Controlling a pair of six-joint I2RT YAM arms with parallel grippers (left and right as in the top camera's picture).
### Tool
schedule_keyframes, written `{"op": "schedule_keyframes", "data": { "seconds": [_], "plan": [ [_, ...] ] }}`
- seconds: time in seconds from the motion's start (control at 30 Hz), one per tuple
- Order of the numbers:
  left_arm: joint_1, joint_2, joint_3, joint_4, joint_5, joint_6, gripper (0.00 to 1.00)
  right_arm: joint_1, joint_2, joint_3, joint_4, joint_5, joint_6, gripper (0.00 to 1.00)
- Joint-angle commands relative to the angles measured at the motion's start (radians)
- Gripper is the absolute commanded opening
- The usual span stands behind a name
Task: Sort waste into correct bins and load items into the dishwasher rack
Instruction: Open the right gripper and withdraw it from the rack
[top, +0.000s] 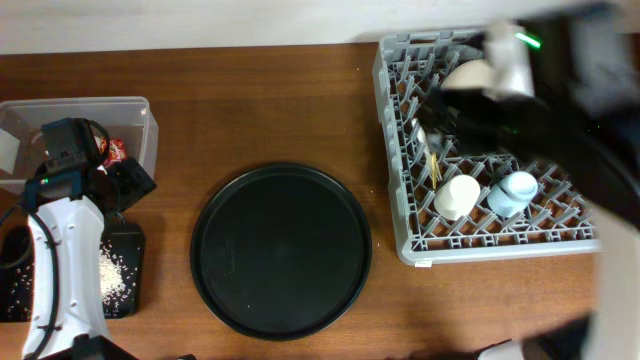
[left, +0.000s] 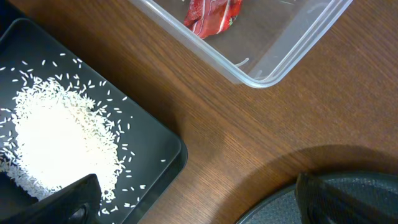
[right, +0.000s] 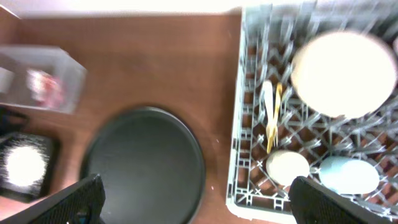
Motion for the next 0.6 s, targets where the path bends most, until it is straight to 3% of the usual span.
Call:
{"op": "schedule_keyframes", "data": {
  "seconds": [0.0,0.27,0.57],
  "plan": [
    [0.002,0.001,0.008,0.002,0.003,-0.013,0.99,0.005,-0.139,0.006,-0.006,-0.003,0.011,0.98],
    [0.002,0.001,0.008,0.002,0.003,-0.013,0.99,0.005,-0.379,0.006,-0.006,-0.003,0.011,0.98],
    [0.002,0.001,0.008,0.002,0.003,-0.013,0.99,0.005,-0.405,0.005,-0.006,-0.002,0.011,0.98]
  ]
}}
